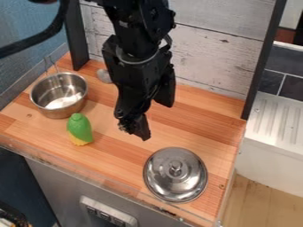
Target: Move the silver pot to the top right
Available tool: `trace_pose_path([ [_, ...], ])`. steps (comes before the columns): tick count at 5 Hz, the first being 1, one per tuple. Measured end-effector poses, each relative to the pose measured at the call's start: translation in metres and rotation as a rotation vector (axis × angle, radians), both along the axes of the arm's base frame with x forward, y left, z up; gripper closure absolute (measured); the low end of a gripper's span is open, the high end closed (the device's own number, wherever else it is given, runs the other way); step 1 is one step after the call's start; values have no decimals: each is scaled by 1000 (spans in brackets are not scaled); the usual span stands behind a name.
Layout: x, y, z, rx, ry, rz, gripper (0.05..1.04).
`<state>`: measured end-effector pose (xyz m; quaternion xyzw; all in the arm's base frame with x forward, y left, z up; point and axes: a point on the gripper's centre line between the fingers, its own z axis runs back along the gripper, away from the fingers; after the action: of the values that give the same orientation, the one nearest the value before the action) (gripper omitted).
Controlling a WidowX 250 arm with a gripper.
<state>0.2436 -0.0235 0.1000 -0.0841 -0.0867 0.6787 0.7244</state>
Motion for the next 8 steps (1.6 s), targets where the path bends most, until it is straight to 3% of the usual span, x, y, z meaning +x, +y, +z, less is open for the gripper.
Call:
trace_pose_path([
  [1, -1, 1, -4, 2, 15, -1, 83],
  [2, 0, 23, 4, 7, -12, 64, 83],
  [4, 3, 96, 10, 59, -50, 232, 83],
  [6, 13, 170, -13, 126, -21, 388, 83],
  [7, 10, 191, -39, 115, 26, 440, 83],
  [8, 4, 203, -52, 159, 20, 474, 83],
])
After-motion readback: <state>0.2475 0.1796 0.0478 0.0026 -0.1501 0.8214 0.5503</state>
